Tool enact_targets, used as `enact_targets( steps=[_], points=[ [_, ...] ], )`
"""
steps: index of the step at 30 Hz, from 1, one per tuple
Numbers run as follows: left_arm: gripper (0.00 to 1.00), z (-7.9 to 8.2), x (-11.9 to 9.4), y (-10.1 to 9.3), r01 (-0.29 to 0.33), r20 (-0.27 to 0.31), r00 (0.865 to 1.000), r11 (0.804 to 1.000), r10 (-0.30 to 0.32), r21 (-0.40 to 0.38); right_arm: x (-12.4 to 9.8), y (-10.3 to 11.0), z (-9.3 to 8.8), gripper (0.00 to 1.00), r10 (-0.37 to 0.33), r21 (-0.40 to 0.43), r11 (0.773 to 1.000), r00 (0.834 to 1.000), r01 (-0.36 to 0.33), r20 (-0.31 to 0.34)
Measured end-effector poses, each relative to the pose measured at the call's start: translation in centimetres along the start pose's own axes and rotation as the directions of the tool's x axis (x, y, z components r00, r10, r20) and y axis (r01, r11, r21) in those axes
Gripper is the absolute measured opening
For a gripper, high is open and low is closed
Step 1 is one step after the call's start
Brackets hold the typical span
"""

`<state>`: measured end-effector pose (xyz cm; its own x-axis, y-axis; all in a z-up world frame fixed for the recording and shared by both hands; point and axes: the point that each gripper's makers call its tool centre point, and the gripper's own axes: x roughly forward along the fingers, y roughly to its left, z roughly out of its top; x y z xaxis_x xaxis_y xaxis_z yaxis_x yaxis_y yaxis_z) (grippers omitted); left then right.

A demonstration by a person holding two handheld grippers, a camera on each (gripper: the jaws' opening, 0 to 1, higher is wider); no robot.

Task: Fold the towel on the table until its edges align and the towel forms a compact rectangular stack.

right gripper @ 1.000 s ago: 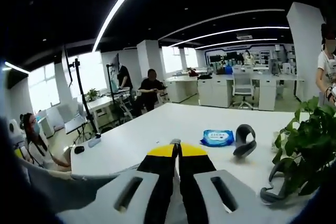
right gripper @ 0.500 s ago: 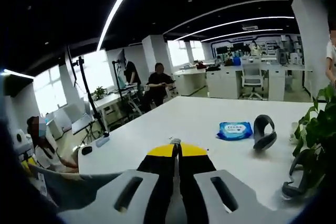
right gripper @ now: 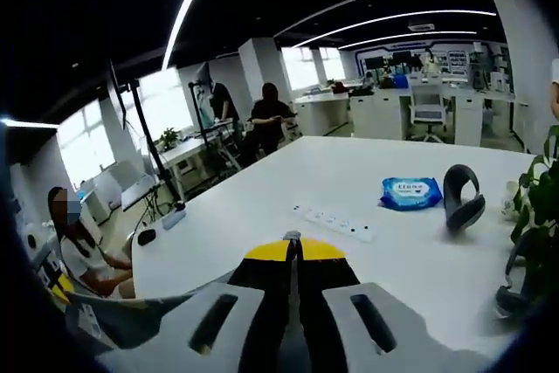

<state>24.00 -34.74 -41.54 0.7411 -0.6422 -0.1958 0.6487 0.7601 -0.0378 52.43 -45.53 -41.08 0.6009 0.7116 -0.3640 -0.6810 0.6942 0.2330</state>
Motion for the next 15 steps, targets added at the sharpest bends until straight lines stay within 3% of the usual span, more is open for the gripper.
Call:
enact_targets(
  steps=[6, 15],
  points=[
    [0.02, -1.5, -1.3, 3.1, -0.08, -0.024, 0.997, 0.994, 0.079, -0.079, 1.6, 0.7, -0.1, 0.0, 0.019, 0.0, 1.0, 1.0, -0.019, -0.012],
    [0.02, -4.8, -1.8, 5.5, -0.148, -0.102, 0.986, 0.981, 0.135, -0.128, 4.2, 1.0, -2.3, 0.0, 0.03, 0.018, 0.999, 0.996, -0.028, -0.083]
  ],
)
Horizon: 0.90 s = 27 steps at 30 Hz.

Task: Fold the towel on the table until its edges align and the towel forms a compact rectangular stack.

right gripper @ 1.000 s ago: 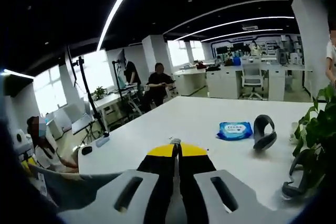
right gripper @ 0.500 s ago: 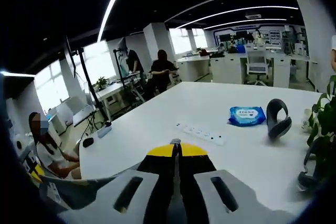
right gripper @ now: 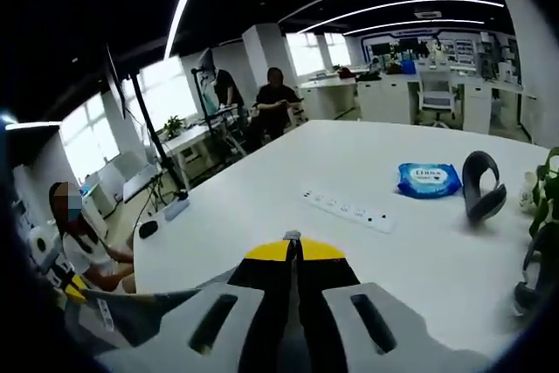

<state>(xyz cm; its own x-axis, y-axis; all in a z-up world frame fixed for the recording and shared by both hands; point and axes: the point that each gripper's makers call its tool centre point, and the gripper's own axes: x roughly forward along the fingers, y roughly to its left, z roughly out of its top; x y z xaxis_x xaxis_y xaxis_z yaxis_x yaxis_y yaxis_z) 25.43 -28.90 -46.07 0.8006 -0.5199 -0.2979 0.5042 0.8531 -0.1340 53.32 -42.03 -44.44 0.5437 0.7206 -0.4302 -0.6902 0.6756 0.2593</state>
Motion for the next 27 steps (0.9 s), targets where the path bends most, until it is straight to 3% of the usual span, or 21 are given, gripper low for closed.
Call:
enact_targets(
  steps=[5, 13, 19, 22, 27],
  points=[
    [0.02, -1.7, -0.2, 1.1, -0.028, -0.073, 0.997, 0.997, 0.033, 0.071, 1.0, 0.4, -1.0, 0.0, 0.01, 0.017, 1.0, 1.0, -0.01, -0.028],
    [0.02, -4.2, -0.3, 2.9, -0.017, -0.169, 0.985, 0.986, 0.045, 0.163, 2.9, 1.1, -2.1, 0.0, 0.022, 0.052, 0.998, 0.999, -0.02, -0.043],
    [0.02, -5.4, -0.1, 4.1, 0.014, -0.223, 0.975, 0.99, 0.018, 0.14, 4.7, 1.3, -2.9, 0.0, 0.03, 0.096, 0.995, 0.998, -0.024, -0.063],
    [0.02, -6.1, -0.1, 5.0, 0.043, -0.274, 0.962, 0.978, 0.015, 0.206, 5.4, 1.7, -3.3, 0.0, 0.037, 0.122, 0.992, 0.997, -0.028, -0.067],
    [0.02, -7.0, 0.1, 6.0, 0.093, -0.347, 0.938, 0.966, -0.003, 0.243, 6.4, 1.8, -4.3, 0.0, 0.038, 0.154, 0.988, 0.995, -0.024, -0.088]
  ],
)
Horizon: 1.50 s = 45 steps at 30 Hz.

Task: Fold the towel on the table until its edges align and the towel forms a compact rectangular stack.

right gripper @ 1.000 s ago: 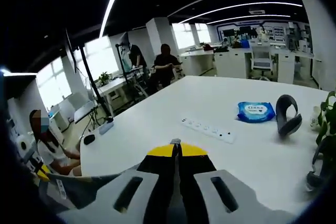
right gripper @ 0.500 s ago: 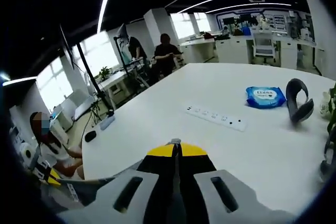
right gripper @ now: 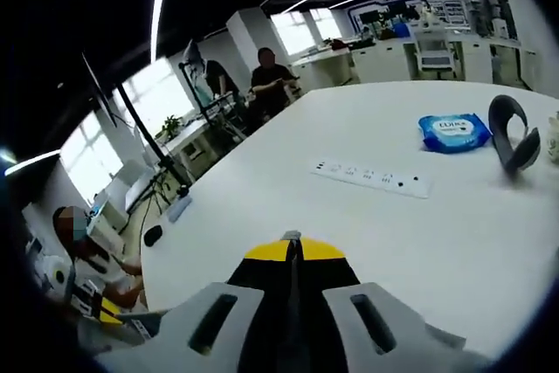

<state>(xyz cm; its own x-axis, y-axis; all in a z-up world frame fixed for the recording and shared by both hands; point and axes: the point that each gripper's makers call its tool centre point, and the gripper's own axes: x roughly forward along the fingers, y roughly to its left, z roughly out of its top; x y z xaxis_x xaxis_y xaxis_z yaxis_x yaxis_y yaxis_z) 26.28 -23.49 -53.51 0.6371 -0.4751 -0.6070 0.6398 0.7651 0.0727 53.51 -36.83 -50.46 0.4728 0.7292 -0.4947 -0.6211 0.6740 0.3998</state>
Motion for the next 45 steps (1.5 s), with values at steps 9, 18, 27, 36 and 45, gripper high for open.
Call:
enact_targets(
  steps=[9, 18, 27, 36, 45],
  points=[
    [0.02, -3.4, 1.7, 0.8, 0.066, -0.127, 0.99, 0.998, -0.065, 0.0, 3.8, -0.9, -0.6, 0.0, 0.031, 0.073, 0.997, 0.999, -0.028, -0.041],
    [0.02, -6.2, 2.3, 2.4, 0.057, -0.193, 0.979, 0.996, -0.069, -0.066, 7.1, -0.9, -1.6, 0.0, 0.051, 0.109, 0.993, 0.996, -0.043, -0.073],
    [0.02, -8.7, 3.5, 3.0, 0.044, -0.248, 0.966, 0.989, -0.078, -0.14, 10.2, -0.8, -3.1, 0.0, 0.06, 0.161, 0.986, 0.994, -0.044, -0.093],
    [0.02, -10.4, 4.2, 3.3, 0.02, -0.263, 0.962, 0.977, -0.076, -0.21, 12.2, -1.0, -4.2, 0.01, 0.036, 0.134, 0.991, 0.995, -0.023, -0.096],
    [0.14, -11.6, 3.7, 3.7, 0.0, -0.319, 0.948, 1.0, -0.003, -0.008, 11.9, -1.3, -4.4, 0.0, 0.044, 0.101, 0.994, 0.994, -0.034, -0.097]
  ],
)
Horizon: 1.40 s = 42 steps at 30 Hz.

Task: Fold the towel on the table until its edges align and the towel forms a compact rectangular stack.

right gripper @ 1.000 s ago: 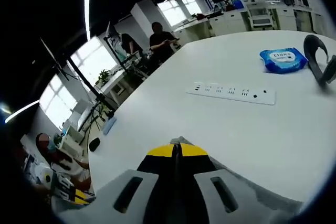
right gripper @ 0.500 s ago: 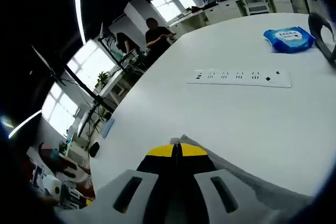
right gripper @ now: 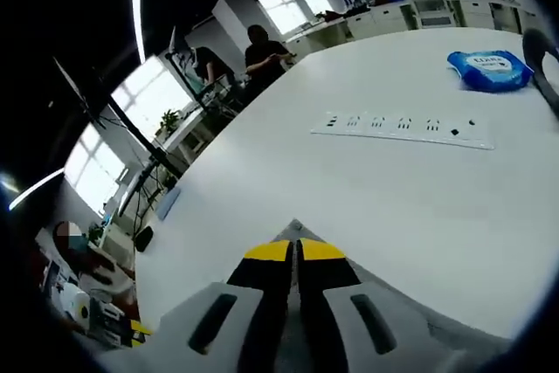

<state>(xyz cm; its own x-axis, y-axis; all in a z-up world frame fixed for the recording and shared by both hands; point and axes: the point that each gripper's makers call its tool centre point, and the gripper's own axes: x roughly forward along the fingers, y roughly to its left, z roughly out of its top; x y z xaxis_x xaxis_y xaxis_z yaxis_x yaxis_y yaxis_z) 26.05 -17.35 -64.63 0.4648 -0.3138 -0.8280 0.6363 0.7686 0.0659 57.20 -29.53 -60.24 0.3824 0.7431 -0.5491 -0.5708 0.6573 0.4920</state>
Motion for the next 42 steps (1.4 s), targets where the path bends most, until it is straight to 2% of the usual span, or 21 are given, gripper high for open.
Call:
enact_targets(
  steps=[3, 7, 10, 11, 12, 13, 14, 18, 19, 20, 22, 23, 26, 30, 32, 35, 36, 40, 42],
  points=[
    [0.16, 0.2, -0.4, 0.0, -0.001, 0.016, 1.0, 1.0, 0.001, -0.021, -0.7, -0.4, -0.2, 0.0, -0.005, 0.001, 1.0, 1.0, 0.005, 0.003],
    [0.17, 1.4, -1.3, 0.3, -0.029, 0.073, 0.997, 0.998, 0.033, -0.06, -2.1, -0.9, -0.5, 0.0, -0.015, 0.0, 1.0, 1.0, 0.015, 0.002],
    [0.19, 4.1, -2.6, 0.7, -0.068, 0.174, 0.981, 0.994, 0.081, -0.082, -3.6, -1.6, -0.8, 0.0, -0.035, -0.023, 0.999, 0.999, 0.035, -0.008],
    [0.19, 4.5, -2.7, 0.7, -0.07, 0.188, 0.979, 0.994, 0.085, -0.083, -4.1, -1.8, -0.9, 0.0, -0.043, -0.031, 0.999, 0.999, 0.042, -0.008],
    [0.19, 6.1, -3.4, 0.4, -0.078, 0.237, 0.967, 0.994, 0.095, -0.081, -4.7, -2.1, -1.0, 0.0, -0.052, -0.04, 0.998, 0.999, 0.052, -0.008],
    [0.19, 6.5, -3.5, 0.4, -0.078, 0.247, 0.964, 0.994, 0.096, -0.08, -5.2, -2.2, -1.1, 0.0, -0.055, -0.043, 0.998, 0.998, 0.054, -0.008],
    [0.18, 8.1, -4.1, -0.1, -0.083, 0.281, 0.955, 0.994, 0.1, -0.072, -5.6, -2.3, -1.3, 0.0, -0.057, -0.048, 0.997, 0.998, 0.057, -0.011],
    [0.18, 11.8, -4.9, -2.0, -0.067, 0.363, 0.928, 0.996, 0.086, -0.063, -8.0, -3.3, -2.3, 0.0, -0.092, -0.102, 0.991, 0.995, 0.089, -0.028],
    [0.17, 12.4, -4.8, -2.8, -0.063, 0.36, 0.93, 0.997, 0.072, -0.038, -8.3, -3.3, -2.4, 0.0, -0.094, -0.106, 0.99, 0.995, 0.09, -0.03],
    [0.15, 12.9, -4.8, -3.3, -0.09, 0.341, 0.936, 0.996, 0.089, -0.012, -9.0, -3.6, -2.7, 0.0, -0.103, -0.114, 0.989, 0.994, 0.099, -0.031],
    [0.06, 13.6, -4.9, -4.6, -0.134, 0.32, 0.943, 0.985, 0.092, 0.112, -10.2, -4.1, -3.2, 0.0, -0.114, -0.118, 0.987, 0.993, 0.109, -0.035],
    [0.05, 14.1, -5.0, -5.4, -0.141, 0.316, 0.945, 0.98, 0.089, 0.144, -10.5, -4.2, -3.3, 0.0, -0.117, -0.12, 0.986, 0.992, 0.112, -0.035],
    [0.05, 15.5, -4.9, -7.7, -0.119, 0.344, 0.937, 0.983, 0.065, 0.137, -12.8, -5.3, -4.6, 0.0, -0.151, -0.129, 0.981, 0.988, 0.144, -0.041],
    [0.02, 17.0, -3.6, -11.1, -0.032, 0.363, 0.932, 0.994, -0.009, 0.107, -15.4, -6.9, -6.4, 0.0, -0.189, -0.121, 0.976, 0.98, 0.18, -0.064],
    [0.01, 17.5, -2.8, -12.5, -0.011, 0.357, 0.934, 0.994, -0.027, 0.104, -16.4, -7.8, -7.0, 0.0, -0.212, -0.112, 0.973, 0.975, 0.204, -0.07],
    [0.01, 18.0, -1.5, -14.9, 0.044, 0.343, 0.935, 0.991, -0.087, 0.129, -17.4, -9.1, -7.8, 0.0, -0.232, -0.107, 0.969, 0.97, 0.223, -0.08],
    [0.0, 18.1, -0.9, -16.0, 0.088, 0.327, 0.937, 0.988, -0.125, 0.127, -17.6, -9.4, -8.0, 0.0, -0.236, -0.11, 0.968, 0.968, 0.226, -0.086],
    [0.0, 18.3, 1.0, -18.7, 0.185, 0.266, 0.939, 0.972, -0.218, 0.145, -18.5, -10.6, -9.5, 0.0, -0.262, -0.218, 0.95, 0.952, 0.224, -0.161],
    [0.01, 18.3, 2.2, -20.0, 0.218, 0.223, 0.94, 0.957, -0.258, 0.192, -18.9, -11.4, -10.7, 0.0, -0.297, -0.314, 0.924, 0.928, 0.219, -0.224]
  ],
)
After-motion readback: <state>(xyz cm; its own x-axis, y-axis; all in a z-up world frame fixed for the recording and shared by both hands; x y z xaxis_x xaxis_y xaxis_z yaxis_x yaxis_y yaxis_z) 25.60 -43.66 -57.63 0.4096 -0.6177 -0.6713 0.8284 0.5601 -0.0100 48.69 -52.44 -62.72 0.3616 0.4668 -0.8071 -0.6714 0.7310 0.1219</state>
